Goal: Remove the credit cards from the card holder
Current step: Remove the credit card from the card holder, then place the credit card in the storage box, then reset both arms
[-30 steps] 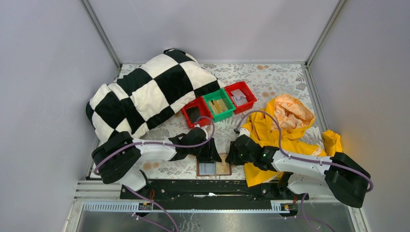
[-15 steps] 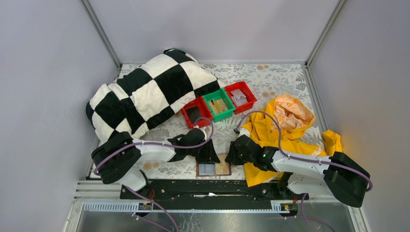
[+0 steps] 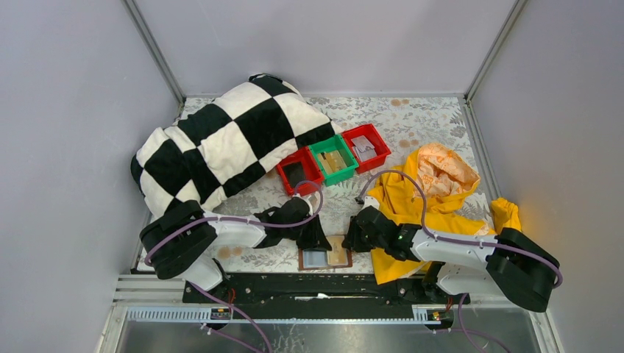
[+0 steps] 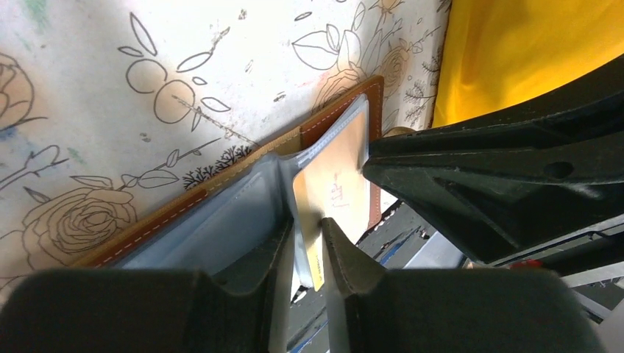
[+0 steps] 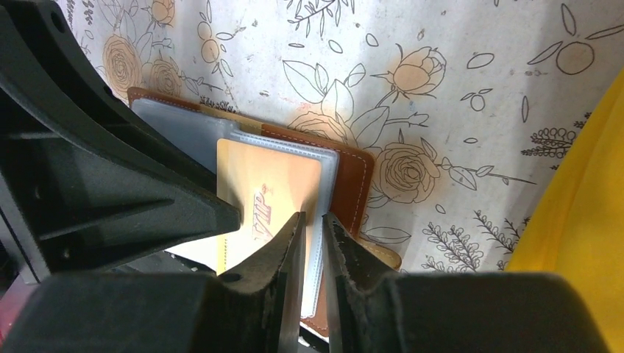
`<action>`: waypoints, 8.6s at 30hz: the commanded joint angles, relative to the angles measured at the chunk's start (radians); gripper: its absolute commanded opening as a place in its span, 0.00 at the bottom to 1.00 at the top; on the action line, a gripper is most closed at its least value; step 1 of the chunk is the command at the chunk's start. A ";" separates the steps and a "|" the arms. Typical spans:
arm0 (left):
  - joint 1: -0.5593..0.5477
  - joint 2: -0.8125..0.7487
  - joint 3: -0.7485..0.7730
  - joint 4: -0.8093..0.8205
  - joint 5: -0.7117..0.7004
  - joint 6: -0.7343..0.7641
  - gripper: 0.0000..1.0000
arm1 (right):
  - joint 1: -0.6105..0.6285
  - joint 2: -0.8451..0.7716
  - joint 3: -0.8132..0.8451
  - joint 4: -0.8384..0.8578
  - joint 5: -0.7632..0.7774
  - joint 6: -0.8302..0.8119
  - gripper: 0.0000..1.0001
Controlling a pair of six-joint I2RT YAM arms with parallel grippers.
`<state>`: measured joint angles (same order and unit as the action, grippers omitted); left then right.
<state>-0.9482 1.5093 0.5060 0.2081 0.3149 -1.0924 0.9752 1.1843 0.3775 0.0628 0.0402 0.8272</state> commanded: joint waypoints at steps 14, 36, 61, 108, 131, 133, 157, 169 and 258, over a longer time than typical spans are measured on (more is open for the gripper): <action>-0.001 -0.067 -0.049 0.068 0.021 -0.037 0.22 | 0.008 0.067 -0.030 0.057 -0.014 0.036 0.21; 0.010 -0.083 -0.065 0.100 0.053 -0.015 0.00 | 0.009 0.016 0.000 0.028 -0.011 0.014 0.22; 0.076 0.030 0.076 -0.085 0.179 0.242 0.00 | 0.009 0.092 0.014 0.026 0.037 0.004 0.21; 0.111 -0.081 -0.136 0.207 0.191 0.033 0.00 | 0.008 0.158 0.027 -0.037 0.058 0.062 0.14; 0.183 -0.331 -0.162 -0.118 0.161 0.160 0.00 | 0.008 0.104 0.034 -0.057 0.084 0.054 0.14; 0.190 -0.351 -0.158 -0.151 0.161 0.177 0.00 | 0.008 0.082 0.040 -0.055 0.077 0.047 0.15; 0.212 -0.620 -0.072 -0.272 0.261 0.250 0.00 | -0.009 -0.127 -0.015 0.378 -0.313 -0.019 0.79; 0.245 -0.672 -0.071 -0.214 0.348 0.221 0.00 | -0.074 -0.076 -0.137 0.721 -0.492 0.153 0.68; 0.325 -0.778 0.240 -0.633 -0.193 0.404 0.79 | -0.452 -0.174 0.480 -0.294 0.248 -0.592 1.00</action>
<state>-0.6285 0.7918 0.6788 -0.4767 0.2249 -0.7059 0.5282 1.1481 0.9478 -0.3058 0.1394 0.2096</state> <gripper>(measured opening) 0.778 0.993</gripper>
